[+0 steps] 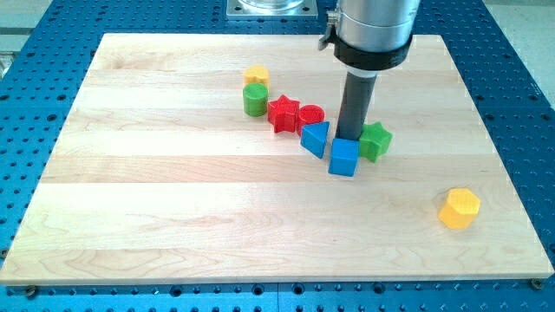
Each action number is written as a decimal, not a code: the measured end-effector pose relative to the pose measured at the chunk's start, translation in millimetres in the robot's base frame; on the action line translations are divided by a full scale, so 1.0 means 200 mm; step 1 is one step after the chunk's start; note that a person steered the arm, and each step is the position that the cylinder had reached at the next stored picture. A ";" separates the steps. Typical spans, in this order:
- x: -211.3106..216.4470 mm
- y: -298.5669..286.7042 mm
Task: Slide the green start into the yellow hexagon
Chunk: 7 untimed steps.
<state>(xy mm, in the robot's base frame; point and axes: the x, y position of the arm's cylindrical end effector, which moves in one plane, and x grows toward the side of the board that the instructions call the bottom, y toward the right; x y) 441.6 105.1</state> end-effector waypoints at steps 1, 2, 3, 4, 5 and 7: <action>-0.14 0.09; 0.01 0.17; 0.22 0.19; 0.11 0.27; 0.11 0.46; 0.25 0.49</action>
